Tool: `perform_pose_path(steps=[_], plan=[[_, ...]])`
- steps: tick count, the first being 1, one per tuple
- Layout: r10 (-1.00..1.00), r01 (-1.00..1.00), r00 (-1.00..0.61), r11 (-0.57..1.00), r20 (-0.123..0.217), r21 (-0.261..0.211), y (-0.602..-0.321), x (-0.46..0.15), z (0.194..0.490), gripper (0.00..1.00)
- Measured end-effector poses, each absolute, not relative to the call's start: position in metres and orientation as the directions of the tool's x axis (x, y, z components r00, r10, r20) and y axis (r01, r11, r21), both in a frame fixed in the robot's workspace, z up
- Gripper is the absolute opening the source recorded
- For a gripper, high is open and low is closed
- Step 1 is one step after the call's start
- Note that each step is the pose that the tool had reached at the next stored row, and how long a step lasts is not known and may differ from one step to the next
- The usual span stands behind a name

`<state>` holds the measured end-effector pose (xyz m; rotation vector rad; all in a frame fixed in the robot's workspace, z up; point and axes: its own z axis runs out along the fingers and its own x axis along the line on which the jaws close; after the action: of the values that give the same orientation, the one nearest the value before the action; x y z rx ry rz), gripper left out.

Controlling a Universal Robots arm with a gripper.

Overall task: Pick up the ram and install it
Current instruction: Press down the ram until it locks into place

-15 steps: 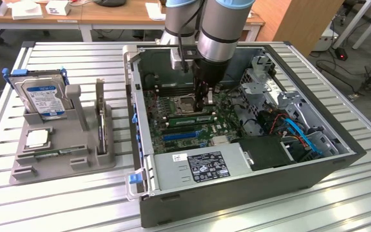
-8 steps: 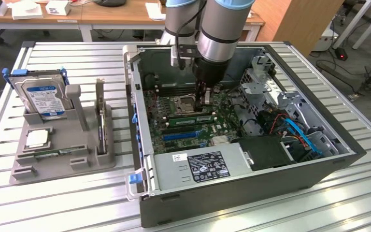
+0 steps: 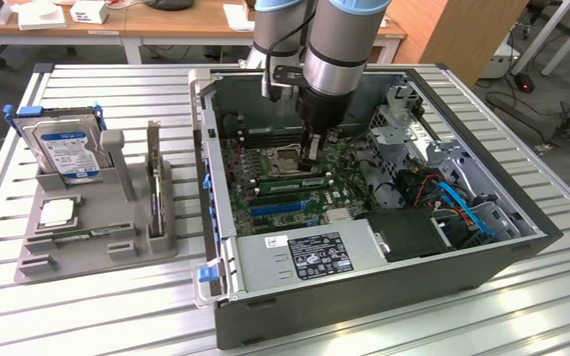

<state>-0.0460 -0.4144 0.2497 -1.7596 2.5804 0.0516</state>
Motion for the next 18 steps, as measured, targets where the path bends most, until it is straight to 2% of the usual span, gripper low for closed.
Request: perform_pose_path(steps=[18], plan=[[-0.765, -0.765, -0.644, 0.643, -0.033, 0.017, -0.4144, -0.0460, 0.2482, 0.09]])
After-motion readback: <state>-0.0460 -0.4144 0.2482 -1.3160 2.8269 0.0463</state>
